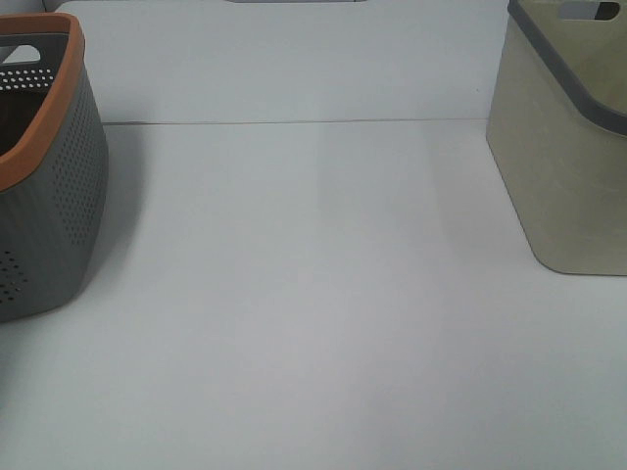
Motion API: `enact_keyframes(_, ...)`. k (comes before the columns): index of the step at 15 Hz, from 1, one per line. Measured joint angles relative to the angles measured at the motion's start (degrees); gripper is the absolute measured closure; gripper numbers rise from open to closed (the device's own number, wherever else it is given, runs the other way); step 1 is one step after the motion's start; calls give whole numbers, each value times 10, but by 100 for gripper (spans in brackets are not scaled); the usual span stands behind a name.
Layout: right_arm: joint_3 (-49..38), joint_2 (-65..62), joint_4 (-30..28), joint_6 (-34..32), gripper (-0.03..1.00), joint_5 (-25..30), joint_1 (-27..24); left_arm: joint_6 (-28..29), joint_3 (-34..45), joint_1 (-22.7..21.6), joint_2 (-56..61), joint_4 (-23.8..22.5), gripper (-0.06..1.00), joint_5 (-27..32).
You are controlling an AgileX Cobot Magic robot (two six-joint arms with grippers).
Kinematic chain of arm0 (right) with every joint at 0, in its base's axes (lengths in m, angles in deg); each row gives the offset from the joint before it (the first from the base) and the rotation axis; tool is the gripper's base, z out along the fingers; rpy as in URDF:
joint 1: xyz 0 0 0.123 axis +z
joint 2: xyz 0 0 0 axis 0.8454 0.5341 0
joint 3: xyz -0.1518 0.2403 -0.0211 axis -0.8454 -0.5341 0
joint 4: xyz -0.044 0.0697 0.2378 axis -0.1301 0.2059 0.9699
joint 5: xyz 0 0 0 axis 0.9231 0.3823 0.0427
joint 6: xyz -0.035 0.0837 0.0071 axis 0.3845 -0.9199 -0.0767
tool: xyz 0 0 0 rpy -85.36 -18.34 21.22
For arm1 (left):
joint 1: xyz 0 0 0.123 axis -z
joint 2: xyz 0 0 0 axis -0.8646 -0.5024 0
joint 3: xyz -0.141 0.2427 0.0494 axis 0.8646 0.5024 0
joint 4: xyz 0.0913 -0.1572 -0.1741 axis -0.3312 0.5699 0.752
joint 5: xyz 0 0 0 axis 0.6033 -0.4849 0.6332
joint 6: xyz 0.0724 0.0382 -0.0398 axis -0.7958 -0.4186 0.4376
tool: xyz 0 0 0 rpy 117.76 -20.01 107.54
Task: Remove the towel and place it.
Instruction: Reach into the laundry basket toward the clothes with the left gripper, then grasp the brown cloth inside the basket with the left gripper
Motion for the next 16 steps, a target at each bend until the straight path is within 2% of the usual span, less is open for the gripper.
enact_keyframes(9,0,0,0,0,7,0,0,15,-38,0,-33,-5,19,-15)
enact_keyframes(13,0,0,0,0,7,0,0,15,-38,0,-33,-5,28,-14)
enact_keyframes(16,0,0,0,0,7,0,0,15,-38,0,-34,-5,30,-13)
